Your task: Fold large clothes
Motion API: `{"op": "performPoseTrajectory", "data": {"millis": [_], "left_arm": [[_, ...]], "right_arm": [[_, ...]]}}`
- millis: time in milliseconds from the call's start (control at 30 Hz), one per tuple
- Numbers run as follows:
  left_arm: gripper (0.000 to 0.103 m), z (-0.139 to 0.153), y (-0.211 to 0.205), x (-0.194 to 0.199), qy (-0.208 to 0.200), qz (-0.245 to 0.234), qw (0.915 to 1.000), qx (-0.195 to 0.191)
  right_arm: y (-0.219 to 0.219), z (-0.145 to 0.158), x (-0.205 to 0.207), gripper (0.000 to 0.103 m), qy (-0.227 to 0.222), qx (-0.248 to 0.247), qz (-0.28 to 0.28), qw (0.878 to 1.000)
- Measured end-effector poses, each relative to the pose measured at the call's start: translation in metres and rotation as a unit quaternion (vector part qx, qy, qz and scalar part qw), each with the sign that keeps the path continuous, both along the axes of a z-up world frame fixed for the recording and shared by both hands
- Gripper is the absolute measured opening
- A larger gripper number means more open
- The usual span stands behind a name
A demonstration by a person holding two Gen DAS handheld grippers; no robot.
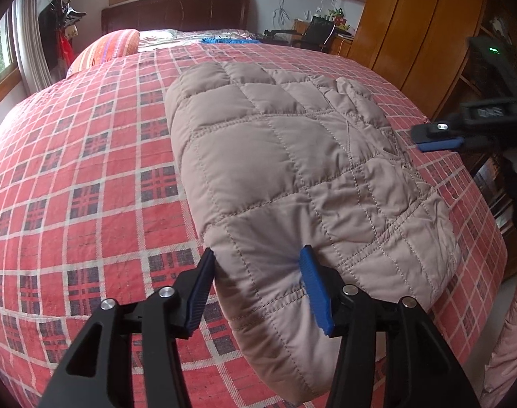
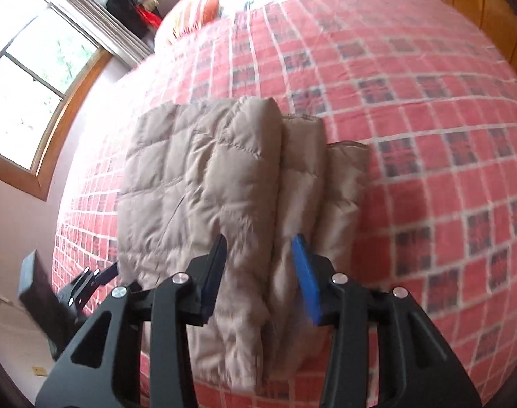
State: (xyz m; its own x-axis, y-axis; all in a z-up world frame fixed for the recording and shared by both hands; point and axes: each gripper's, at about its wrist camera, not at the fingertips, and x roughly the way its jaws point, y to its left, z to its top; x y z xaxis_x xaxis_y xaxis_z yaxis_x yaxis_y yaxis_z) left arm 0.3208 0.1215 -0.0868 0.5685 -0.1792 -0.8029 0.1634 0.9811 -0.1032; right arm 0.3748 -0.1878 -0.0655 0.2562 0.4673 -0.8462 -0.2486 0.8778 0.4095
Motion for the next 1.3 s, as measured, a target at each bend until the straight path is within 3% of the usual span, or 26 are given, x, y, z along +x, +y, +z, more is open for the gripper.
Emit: {"op": "performPoseTrajectory", "data": {"millis": [133, 267, 433, 567, 667, 867, 1033, 1100, 1133, 1167, 1300], "left_arm": [[0.052, 0.0, -0.001, -0.001, -0.001, 0.0, 1.0, 0.004], [0.052, 0.002, -0.002, 0.001, 0.003, 0.001, 1.0, 0.007], [0.055, 0.016, -0.002, -0.002, -0.015, 0.022, 0.9996, 0.012], [0.053, 0.03, -0.004, 0.0, -0.043, 0.041, 0.998, 0.021], [0.053, 0.032, -0.004, 0.008, -0.041, 0.046, 0.998, 0.015], [0.054, 0.017, -0.012, 0.02, -0.029, 0.045, 0.9981, 0.029], [0.054, 0.015, -0.014, 0.021, -0.027, 0.045, 0.9981, 0.032], [0.053, 0.015, -0.013, 0.021, -0.025, 0.046, 0.9982, 0.029], [0.053, 0.015, -0.015, 0.021, -0.026, 0.046, 0.9981, 0.031], [0.053, 0.015, -0.015, 0.02, -0.027, 0.046, 0.9981, 0.033], [0.053, 0.014, -0.017, 0.022, -0.026, 0.045, 0.9981, 0.033]], "right_arm": [[0.011, -0.025, 0.034, 0.04, 0.031, 0.019, 0.004, 0.999], [0.011, -0.031, 0.04, 0.011, 0.042, 0.041, 0.018, 0.998], [-0.008, -0.017, 0.025, 0.004, 0.045, 0.05, -0.001, 0.998], [-0.017, 0.003, 0.004, 0.004, 0.018, 0.023, -0.003, 1.0], [-0.025, -0.002, -0.005, 0.004, 0.011, 0.0, -0.01, 1.0], [-0.028, -0.049, 0.009, 0.005, 0.058, 0.002, -0.02, 0.998], [-0.026, -0.049, 0.008, 0.008, 0.051, -0.001, -0.018, 0.999], [-0.03, -0.044, 0.001, 0.017, 0.041, -0.005, -0.019, 0.999], [-0.033, -0.041, -0.005, 0.03, 0.035, -0.019, -0.025, 0.999], [-0.035, -0.037, -0.012, 0.034, 0.027, -0.025, -0.029, 0.999], [-0.043, -0.033, -0.032, 0.041, 0.022, -0.03, -0.018, 0.999]]}}
